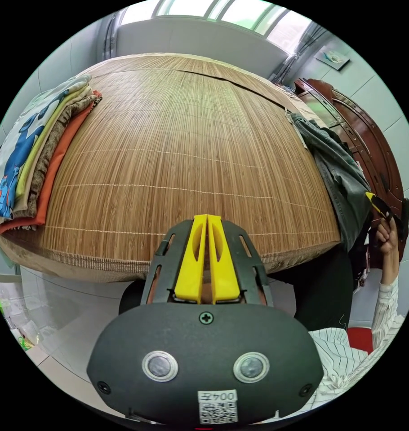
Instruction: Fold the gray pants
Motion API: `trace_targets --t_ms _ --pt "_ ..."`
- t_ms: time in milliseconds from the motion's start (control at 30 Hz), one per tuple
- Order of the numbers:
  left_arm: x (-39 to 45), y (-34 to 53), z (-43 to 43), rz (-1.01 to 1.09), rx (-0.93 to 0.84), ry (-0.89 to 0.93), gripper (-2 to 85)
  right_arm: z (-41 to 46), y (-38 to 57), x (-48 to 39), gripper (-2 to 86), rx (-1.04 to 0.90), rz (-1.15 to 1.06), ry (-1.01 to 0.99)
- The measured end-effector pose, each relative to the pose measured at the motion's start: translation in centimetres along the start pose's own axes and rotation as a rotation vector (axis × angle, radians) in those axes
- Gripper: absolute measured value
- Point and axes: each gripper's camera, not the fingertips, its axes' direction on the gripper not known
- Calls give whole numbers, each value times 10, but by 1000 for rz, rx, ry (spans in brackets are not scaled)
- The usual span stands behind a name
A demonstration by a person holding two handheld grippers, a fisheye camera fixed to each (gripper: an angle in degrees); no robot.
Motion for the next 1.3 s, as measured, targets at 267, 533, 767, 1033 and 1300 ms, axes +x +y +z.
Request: trace_targets --t_ms 267,533,767,1033,1300 --pt "-41 4 0 -106 20 95 2 -20 75 -69 -1 -75 -96 -385" --pt "-62 18 -7 -174 27 343 3 24 98 -47 51 -176 30 -404" --pt "-28 16 -38 -44 66 434 6 1 45 17 121 -39 143 -188" --pt "41 -7 -57 100 14 519 29 94 -17 69 114 -126 338 73" --pt "84 -27 -72 182 8 502 73 72 4 59 -5 163 330 -247"
